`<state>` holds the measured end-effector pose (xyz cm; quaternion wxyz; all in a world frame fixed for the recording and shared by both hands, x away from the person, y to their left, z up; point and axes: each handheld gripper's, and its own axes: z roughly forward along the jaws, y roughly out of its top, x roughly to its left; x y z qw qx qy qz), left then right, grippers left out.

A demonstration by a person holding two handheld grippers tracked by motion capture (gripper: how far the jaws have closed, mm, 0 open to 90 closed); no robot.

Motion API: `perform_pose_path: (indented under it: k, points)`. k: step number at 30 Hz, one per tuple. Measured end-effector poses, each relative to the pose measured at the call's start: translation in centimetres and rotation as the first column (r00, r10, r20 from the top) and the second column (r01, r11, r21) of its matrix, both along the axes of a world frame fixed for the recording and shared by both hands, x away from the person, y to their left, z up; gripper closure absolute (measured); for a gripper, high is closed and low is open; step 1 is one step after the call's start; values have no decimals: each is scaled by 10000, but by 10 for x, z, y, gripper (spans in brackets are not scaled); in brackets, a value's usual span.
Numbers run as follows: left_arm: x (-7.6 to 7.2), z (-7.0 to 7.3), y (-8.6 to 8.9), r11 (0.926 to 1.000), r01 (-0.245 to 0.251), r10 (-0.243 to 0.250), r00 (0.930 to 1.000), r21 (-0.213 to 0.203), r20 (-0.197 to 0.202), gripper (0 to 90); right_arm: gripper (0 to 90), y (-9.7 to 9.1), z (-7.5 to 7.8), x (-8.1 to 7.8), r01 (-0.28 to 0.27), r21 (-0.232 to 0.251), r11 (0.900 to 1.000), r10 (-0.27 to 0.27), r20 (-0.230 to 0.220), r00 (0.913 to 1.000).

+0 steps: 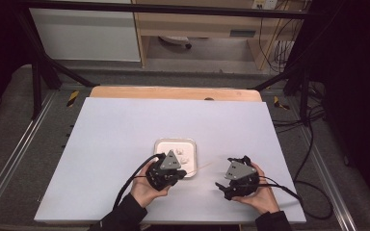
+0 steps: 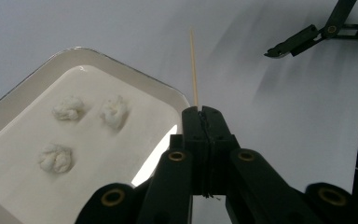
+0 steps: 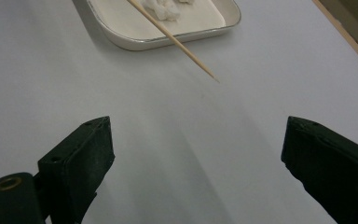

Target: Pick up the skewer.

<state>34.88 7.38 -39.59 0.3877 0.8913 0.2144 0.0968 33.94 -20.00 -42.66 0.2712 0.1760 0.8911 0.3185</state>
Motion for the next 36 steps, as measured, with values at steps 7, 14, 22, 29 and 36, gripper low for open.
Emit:
perform_pose_path:
  k: [7,14,22,29,36]
  points:
    - [3,2,-10,9991,304,-303,9995,286,-25,891,180,11,1,-1,-600,-712,9957,637,512,9967]
    - [6,8,-19,9970,571,-574,9983,519,53,891,265,18,2,0,-1130,-1344,9845,1256,890,9881]
    - [6,13,-26,9941,808,-820,9965,726,139,891,390,22,4,1,-1765,-2264,9579,2145,1560,9642]
    - [7,14,-32,9910,988,-1002,9949,903,114,891,494,24,4,0,-2245,-2871,9312,2825,1797,9423]
    - [7,15,-35,9893,1130,-1144,9934,918,102,891,578,26,3,3,-2526,-3419,9052,3301,1910,9244]
